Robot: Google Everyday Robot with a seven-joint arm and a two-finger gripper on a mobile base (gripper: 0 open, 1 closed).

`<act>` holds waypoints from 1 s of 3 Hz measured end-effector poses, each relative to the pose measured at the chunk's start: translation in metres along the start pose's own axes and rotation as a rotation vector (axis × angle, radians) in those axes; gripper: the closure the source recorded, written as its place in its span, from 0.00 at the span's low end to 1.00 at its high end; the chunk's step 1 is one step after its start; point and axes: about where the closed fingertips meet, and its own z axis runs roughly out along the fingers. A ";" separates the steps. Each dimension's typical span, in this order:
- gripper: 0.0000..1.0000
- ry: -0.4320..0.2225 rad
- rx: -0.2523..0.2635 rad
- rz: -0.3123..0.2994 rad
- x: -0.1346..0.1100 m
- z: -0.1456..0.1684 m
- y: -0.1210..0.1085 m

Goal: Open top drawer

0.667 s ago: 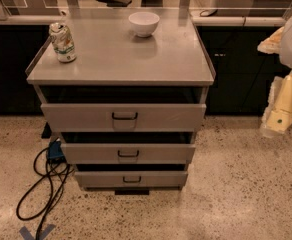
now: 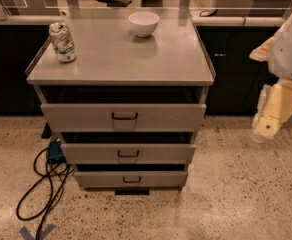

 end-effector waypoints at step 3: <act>0.00 -0.157 -0.084 0.074 -0.042 0.145 -0.007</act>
Offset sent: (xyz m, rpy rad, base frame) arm 0.0562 0.0701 -0.1628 0.2174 0.0783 -0.0192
